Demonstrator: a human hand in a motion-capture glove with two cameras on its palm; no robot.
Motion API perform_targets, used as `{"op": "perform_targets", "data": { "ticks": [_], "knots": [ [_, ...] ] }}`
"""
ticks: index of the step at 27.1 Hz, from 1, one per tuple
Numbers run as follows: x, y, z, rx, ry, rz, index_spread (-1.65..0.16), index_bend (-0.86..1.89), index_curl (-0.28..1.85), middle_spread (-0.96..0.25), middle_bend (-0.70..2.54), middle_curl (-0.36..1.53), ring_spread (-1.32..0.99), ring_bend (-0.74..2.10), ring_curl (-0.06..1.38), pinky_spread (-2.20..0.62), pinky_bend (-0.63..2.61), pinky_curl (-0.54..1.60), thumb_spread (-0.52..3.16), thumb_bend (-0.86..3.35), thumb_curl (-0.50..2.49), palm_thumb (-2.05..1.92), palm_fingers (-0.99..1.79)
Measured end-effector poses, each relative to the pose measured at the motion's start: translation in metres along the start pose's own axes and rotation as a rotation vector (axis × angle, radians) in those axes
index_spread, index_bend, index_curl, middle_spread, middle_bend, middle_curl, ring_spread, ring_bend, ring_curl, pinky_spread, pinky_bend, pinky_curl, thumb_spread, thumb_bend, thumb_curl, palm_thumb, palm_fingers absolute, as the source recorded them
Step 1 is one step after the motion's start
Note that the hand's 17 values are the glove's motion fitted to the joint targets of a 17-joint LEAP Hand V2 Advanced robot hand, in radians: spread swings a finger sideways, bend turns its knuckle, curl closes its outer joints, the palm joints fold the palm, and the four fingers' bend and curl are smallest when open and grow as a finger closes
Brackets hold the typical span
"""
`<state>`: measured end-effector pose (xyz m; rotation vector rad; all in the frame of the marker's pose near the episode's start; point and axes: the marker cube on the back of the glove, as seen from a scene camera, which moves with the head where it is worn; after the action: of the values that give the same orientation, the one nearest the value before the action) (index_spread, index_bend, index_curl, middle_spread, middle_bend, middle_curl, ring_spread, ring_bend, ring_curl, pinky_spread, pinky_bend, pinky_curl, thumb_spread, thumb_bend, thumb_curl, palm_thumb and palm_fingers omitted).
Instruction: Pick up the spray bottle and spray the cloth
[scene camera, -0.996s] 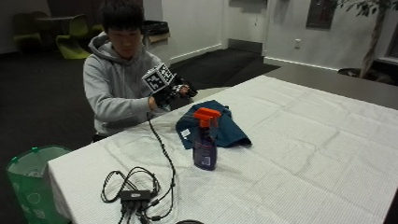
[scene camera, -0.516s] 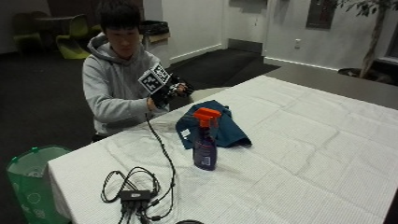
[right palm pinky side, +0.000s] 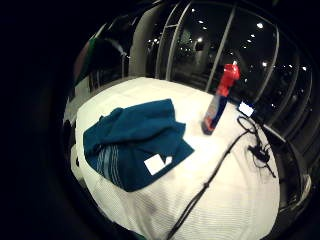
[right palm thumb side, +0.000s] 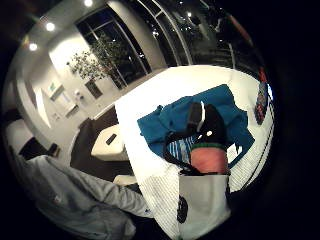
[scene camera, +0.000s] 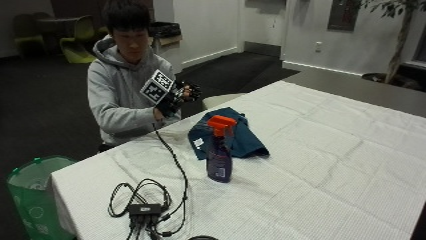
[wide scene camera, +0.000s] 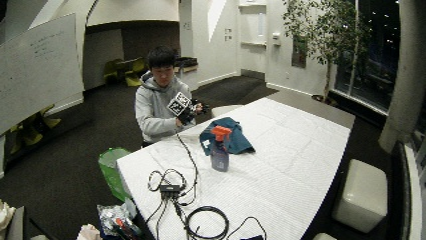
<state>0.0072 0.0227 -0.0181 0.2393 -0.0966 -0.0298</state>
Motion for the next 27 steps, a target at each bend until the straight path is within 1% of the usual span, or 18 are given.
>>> {"op": "perform_targets", "data": {
  "ticks": [9, 18, 27],
  "knots": [
    [0.025, 0.011, -0.012, 0.022, -0.026, 0.107, -0.27, 0.01, 0.21, -0.07, 0.27, 0.34, -0.06, 0.4, 0.33, 0.14, 0.34, 0.32, 1.01, 0.21, 0.4, 0.77, 0.59],
    [0.058, 0.017, -0.022, 0.058, -0.082, 0.261, -0.28, 0.03, 0.15, -0.07, 0.26, 0.36, -0.05, 0.45, 0.36, 0.15, 0.44, 0.36, 1.02, 0.13, 0.43, 0.76, 0.42],
    [0.092, 0.012, -0.02, 0.034, -0.122, 0.413, -0.27, 0.06, 0.13, -0.04, 0.26, 0.37, -0.03, 0.44, 0.36, 0.17, 0.49, 0.37, 1.01, 0.04, 0.43, 0.74, 0.29]
  ]
}}
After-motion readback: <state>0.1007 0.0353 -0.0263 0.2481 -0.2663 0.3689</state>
